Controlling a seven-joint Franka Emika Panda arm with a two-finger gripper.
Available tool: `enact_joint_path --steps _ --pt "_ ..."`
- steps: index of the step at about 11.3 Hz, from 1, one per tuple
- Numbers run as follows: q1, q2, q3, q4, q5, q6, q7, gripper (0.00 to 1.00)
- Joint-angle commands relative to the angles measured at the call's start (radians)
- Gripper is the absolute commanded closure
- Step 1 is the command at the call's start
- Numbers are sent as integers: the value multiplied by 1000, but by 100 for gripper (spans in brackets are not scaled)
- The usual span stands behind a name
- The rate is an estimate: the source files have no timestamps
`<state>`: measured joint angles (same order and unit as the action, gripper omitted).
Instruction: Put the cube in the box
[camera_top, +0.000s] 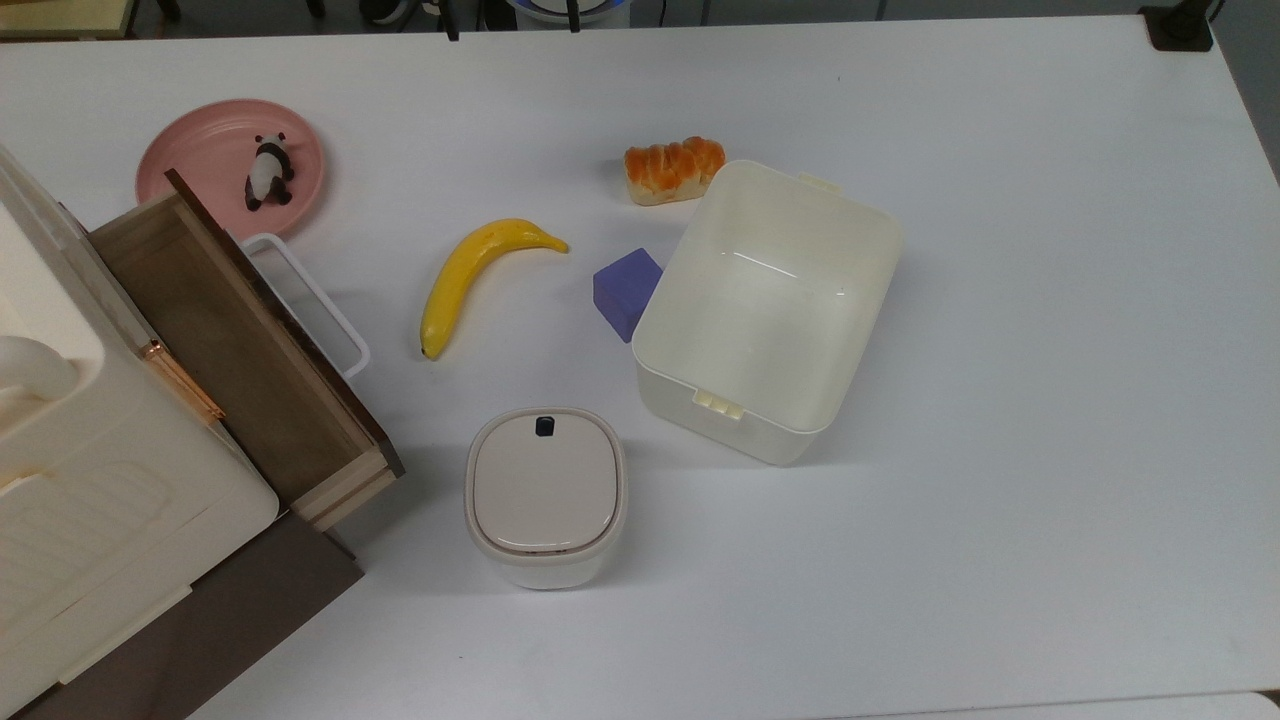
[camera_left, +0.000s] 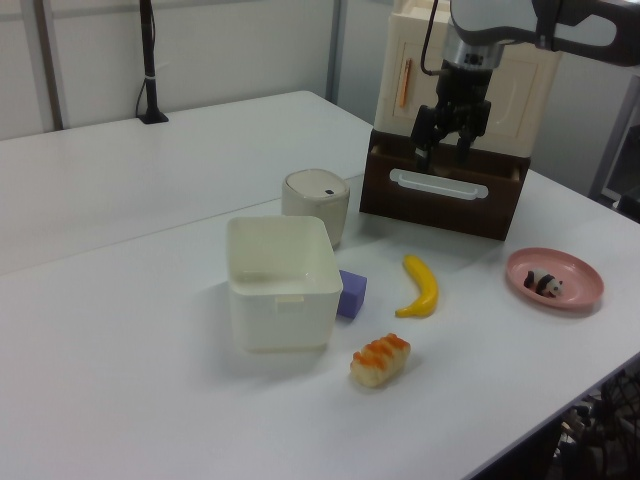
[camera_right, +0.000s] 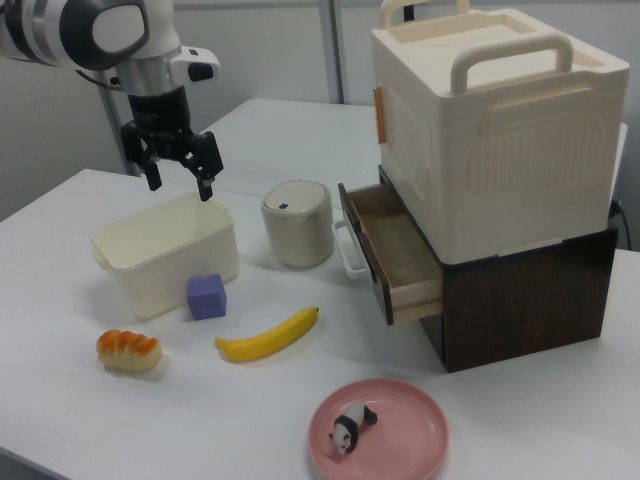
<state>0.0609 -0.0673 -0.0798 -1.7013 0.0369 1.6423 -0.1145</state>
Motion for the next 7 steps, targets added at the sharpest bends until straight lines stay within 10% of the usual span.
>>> enact_joint_path --steps 1,7 --pt "11 -11 -6 -20 8 25 -193 0" --pt "34 67 -8 -53 1 121 -553 0"
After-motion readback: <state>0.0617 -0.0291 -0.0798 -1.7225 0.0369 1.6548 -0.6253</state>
